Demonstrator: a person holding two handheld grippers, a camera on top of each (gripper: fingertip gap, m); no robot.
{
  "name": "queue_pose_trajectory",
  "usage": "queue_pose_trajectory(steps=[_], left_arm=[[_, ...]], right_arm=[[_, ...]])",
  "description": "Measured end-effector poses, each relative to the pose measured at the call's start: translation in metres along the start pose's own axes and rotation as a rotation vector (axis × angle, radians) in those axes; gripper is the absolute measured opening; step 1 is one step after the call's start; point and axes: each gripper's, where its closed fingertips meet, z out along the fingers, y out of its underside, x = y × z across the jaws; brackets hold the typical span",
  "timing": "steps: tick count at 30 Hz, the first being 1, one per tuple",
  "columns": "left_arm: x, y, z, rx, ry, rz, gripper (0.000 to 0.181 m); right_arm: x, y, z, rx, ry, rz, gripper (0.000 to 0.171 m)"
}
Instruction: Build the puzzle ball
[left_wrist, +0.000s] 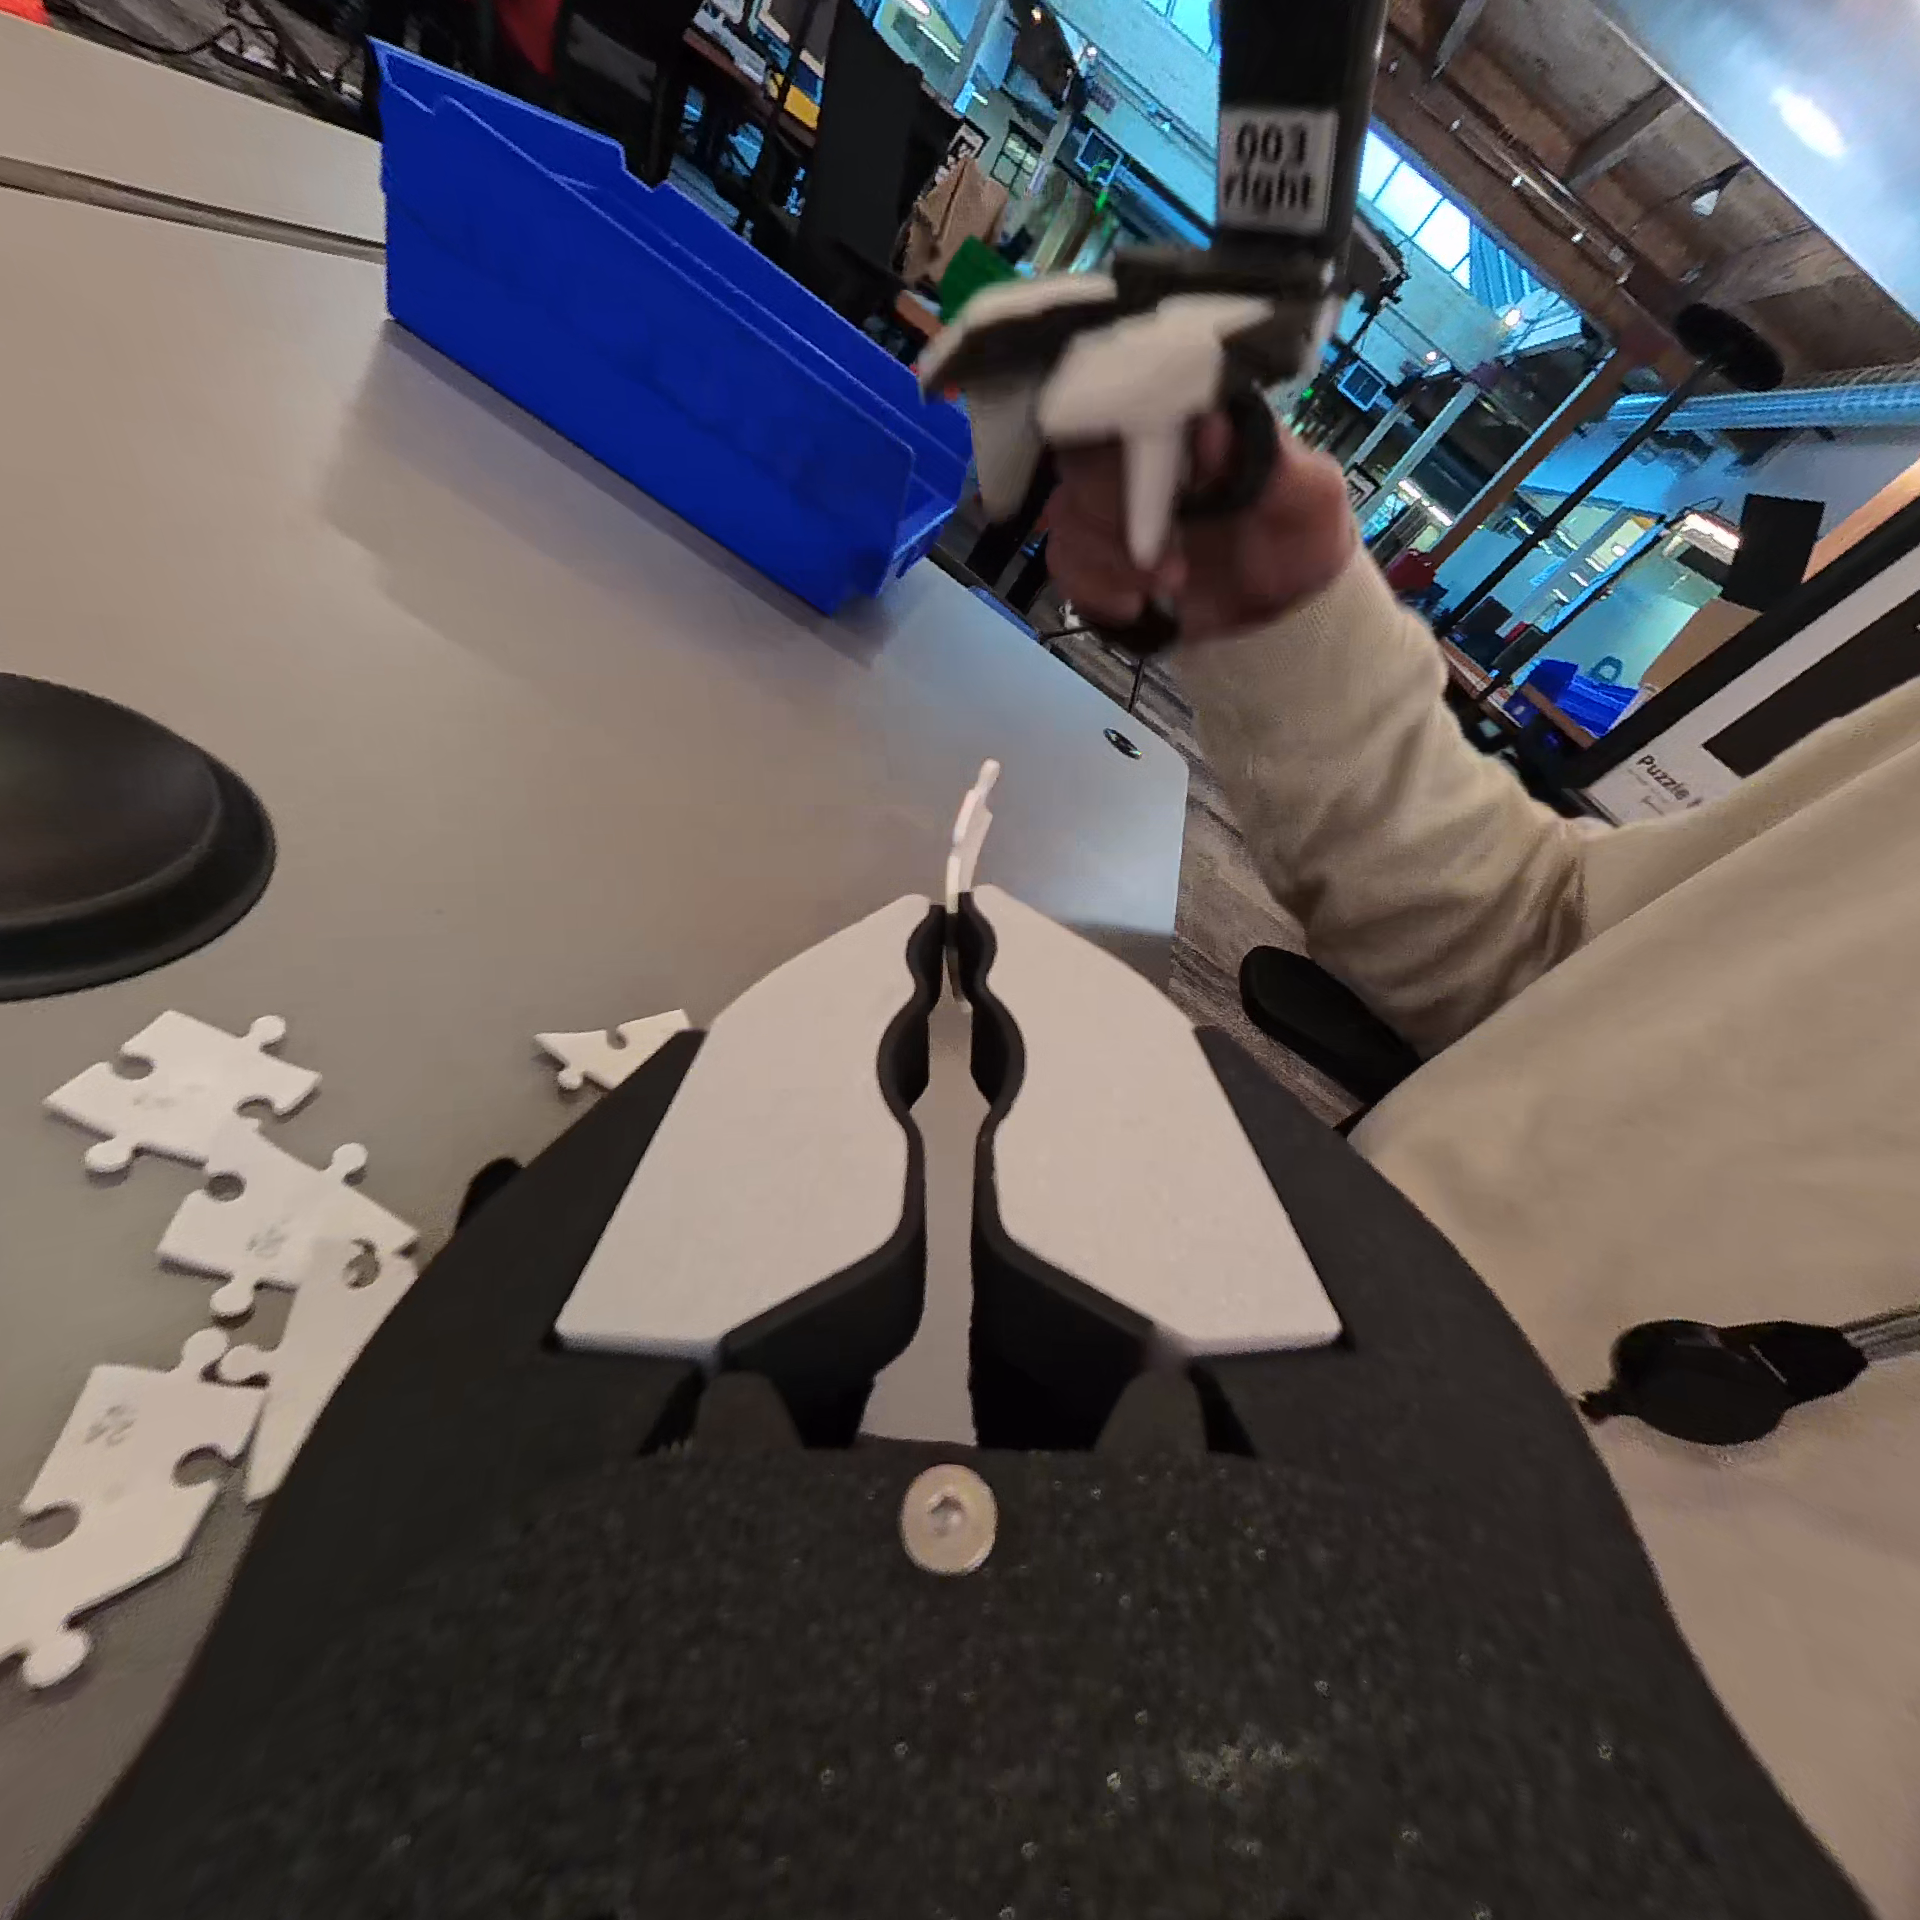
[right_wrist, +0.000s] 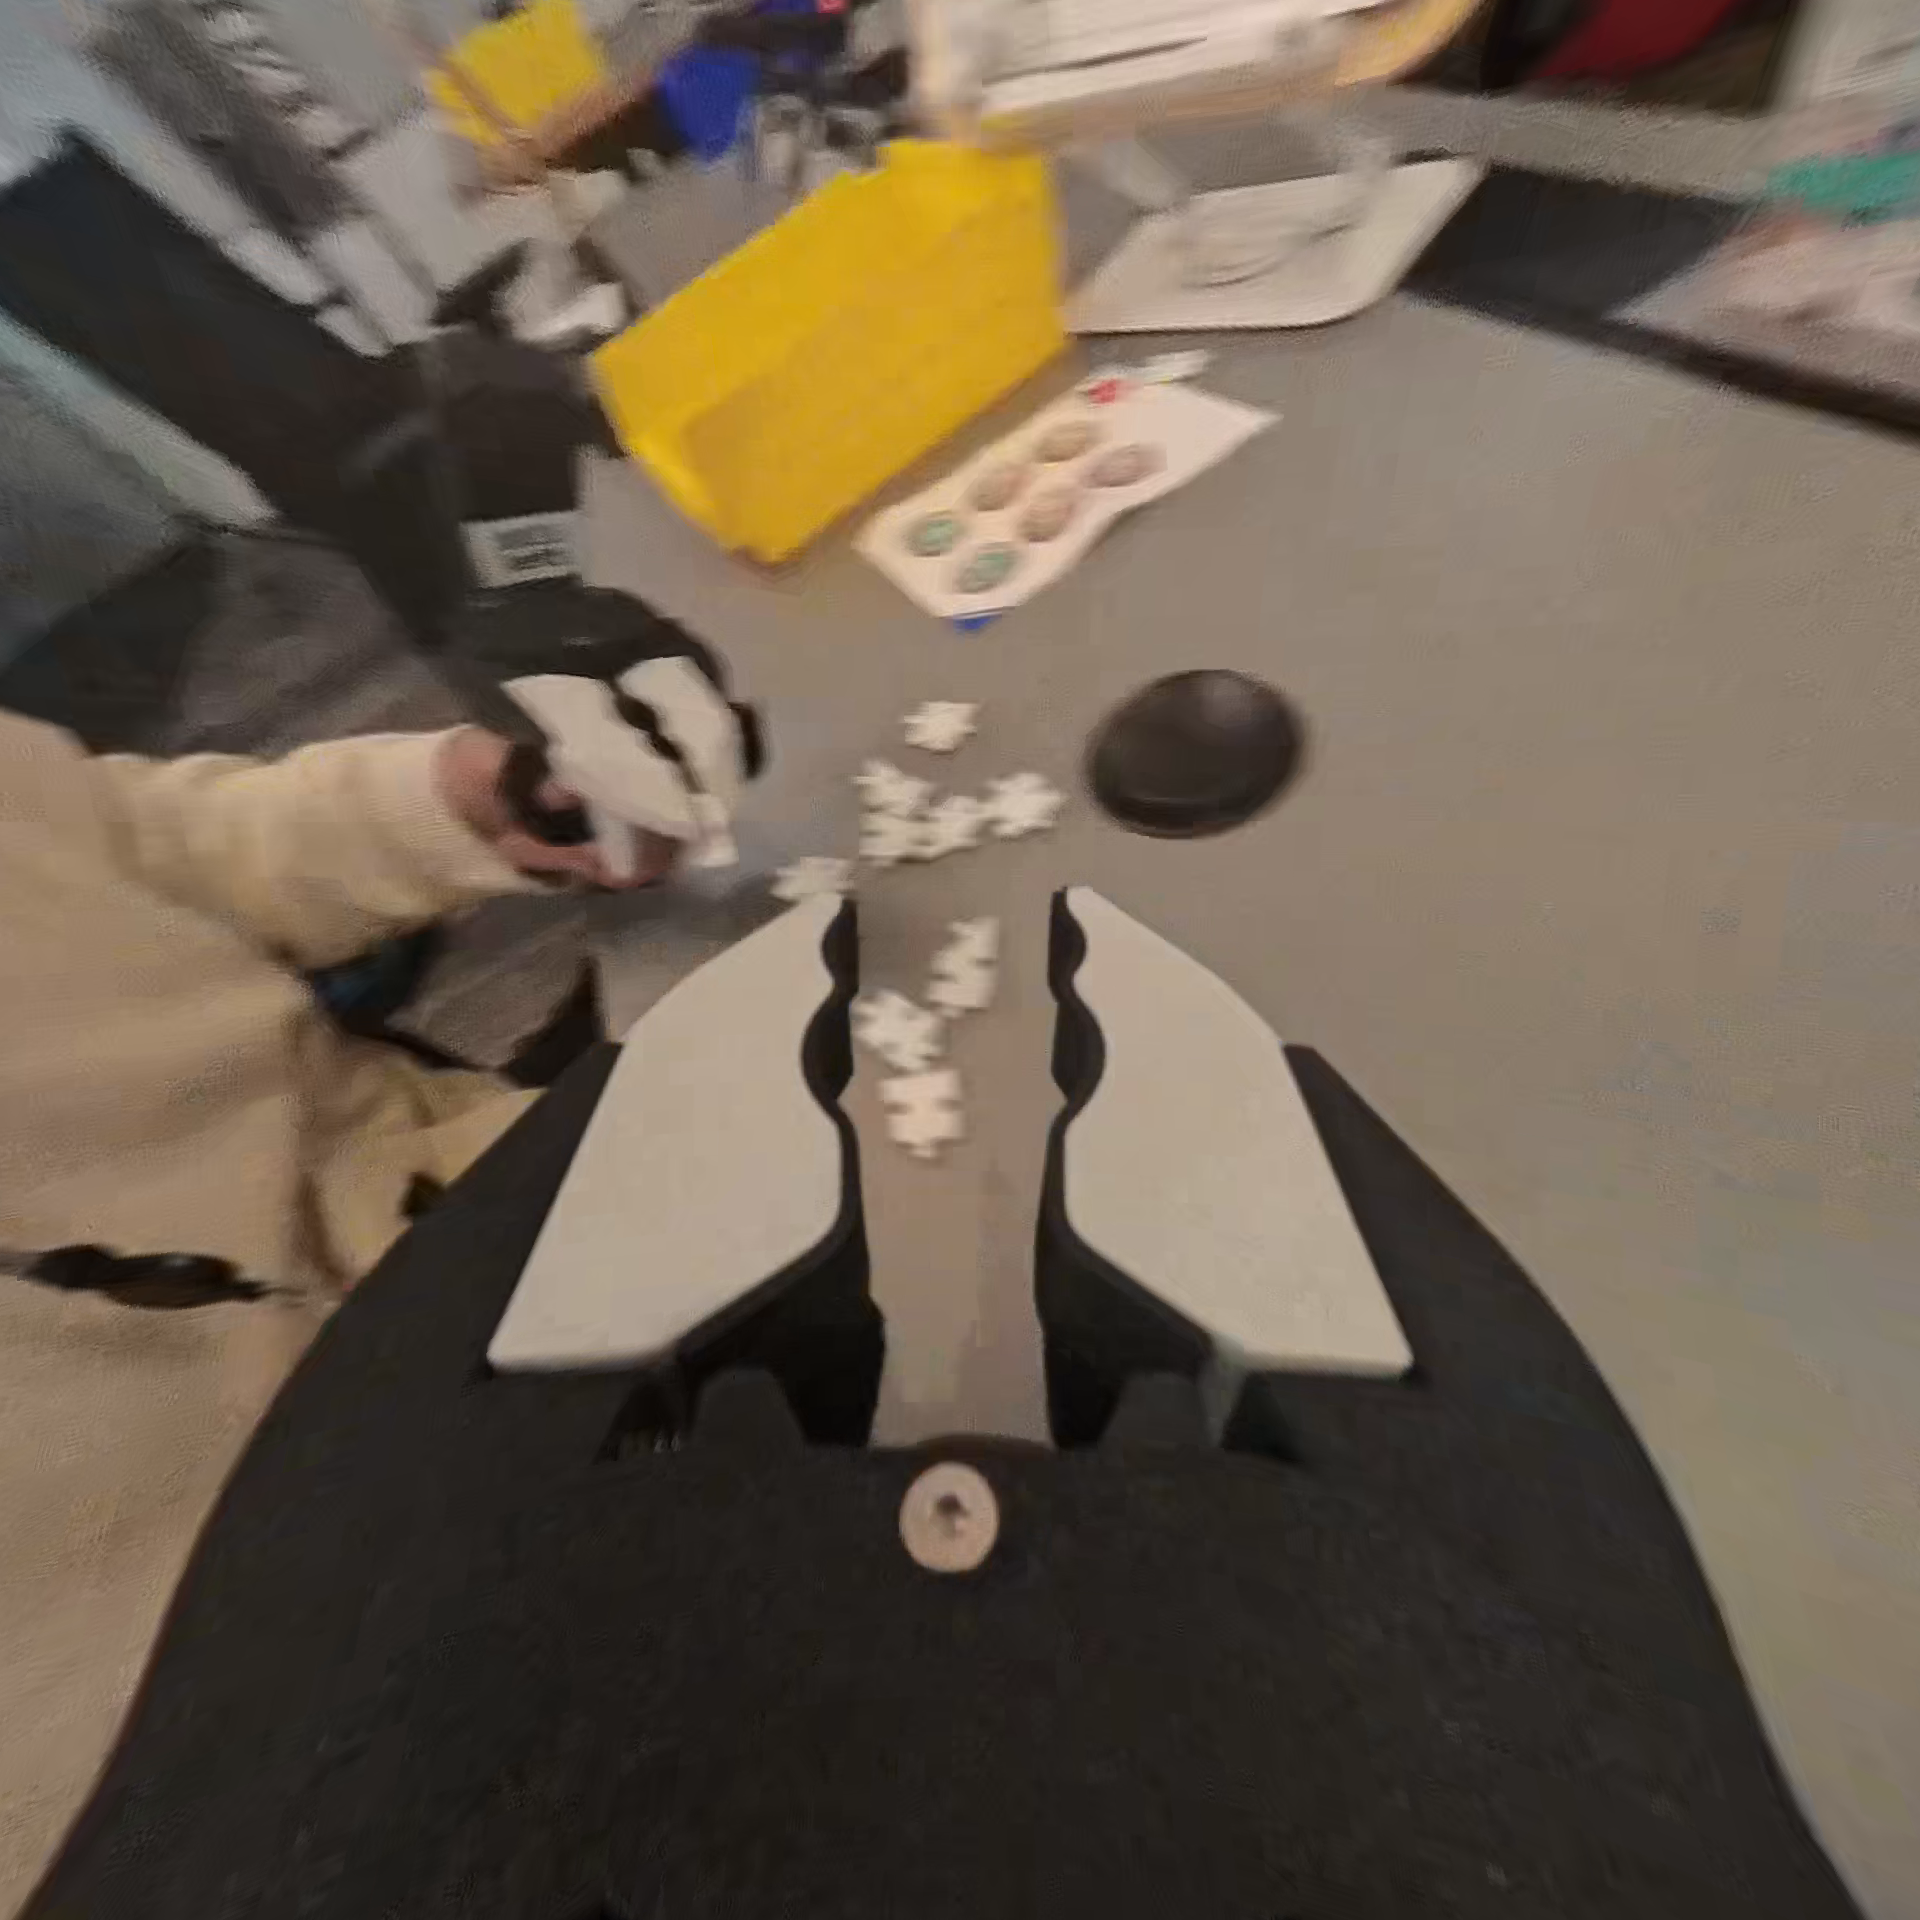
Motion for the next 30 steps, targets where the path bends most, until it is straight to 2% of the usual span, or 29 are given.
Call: queue_pose_trajectory(steps=[2,4,5,6,10,12,13,15,17,18,20,23,25,26,27,28,30], left_arm=[[0.005,0.000,0.003,0.002,0.026,-0.001,0.001],[0.010,0.002,0.006,-0.009,0.042,0.009,0.001],[0.011,0.004,0.007,-0.014,0.045,0.012,0.001],[0.013,0.005,0.008,-0.020,0.048,0.010,0.001],[0.002,0.009,0.007,-0.037,-0.024,0.016,0.005],[-0.015,0.013,-0.005,-0.081,-0.139,0.076,0.026],[-0.024,0.018,-0.013,-0.119,-0.205,0.120,0.030],[-0.042,0.031,-0.020,-0.220,-0.308,0.207,0.034],[-0.053,0.043,-0.012,-0.342,-0.354,0.314,0.034],[-0.059,0.048,-0.005,-0.410,-0.366,0.374,0.034],[-0.073,0.057,0.009,-0.532,-0.374,0.459,0.036],[-0.083,0.058,0.023,-0.616,-0.304,0.500,0.035],[-0.085,0.064,0.028,-0.677,-0.231,0.511,0.036],[-0.087,0.070,0.029,-0.722,-0.202,0.529,0.036],[-0.086,0.072,0.030,-0.730,-0.184,0.563,0.036],[-0.083,0.074,0.031,-0.740,-0.158,0.589,0.034],[-0.077,0.077,0.031,-0.755,-0.122,0.610,0.017]], right_arm=[[-0.057,0.023,0.051,-0.073,-0.204,0.009,0.036],[-0.076,0.029,0.076,-0.074,-0.258,-0.003,0.031],[-0.078,0.029,0.083,-0.062,-0.263,0.002,0.026],[-0.083,0.031,0.085,-0.073,-0.305,0.012,0.004],[-0.061,0.039,0.081,-0.143,-0.186,-0.011,0.002],[-0.015,0.019,0.045,-0.069,0.012,-0.036,0.001],[0.017,0.008,0.016,-0.029,0.124,-0.016,0.001],[0.107,0.001,-0.065,0.001,0.502,-0.023,0.001],[0.198,0.024,-0.157,-0.062,0.882,0.025,0.002],[0.229,0.042,-0.183,-0.084,0.927,0.108,0.002],[0.270,0.071,-0.205,-0.088,0.903,0.257,0.002],[0.293,0.071,-0.216,0.042,0.888,0.274,0.002],[0.302,0.091,-0.209,-0.046,0.849,0.361,0.002],[0.304,0.095,-0.207,-0.073,0.858,0.360,0.014],[0.301,0.091,-0.207,-0.077,0.887,0.333,0.023],[0.290,0.082,-0.209,-0.079,0.925,0.288,0.024],[0.251,0.044,-0.216,-0.026,1.051,0.137,0.023]])
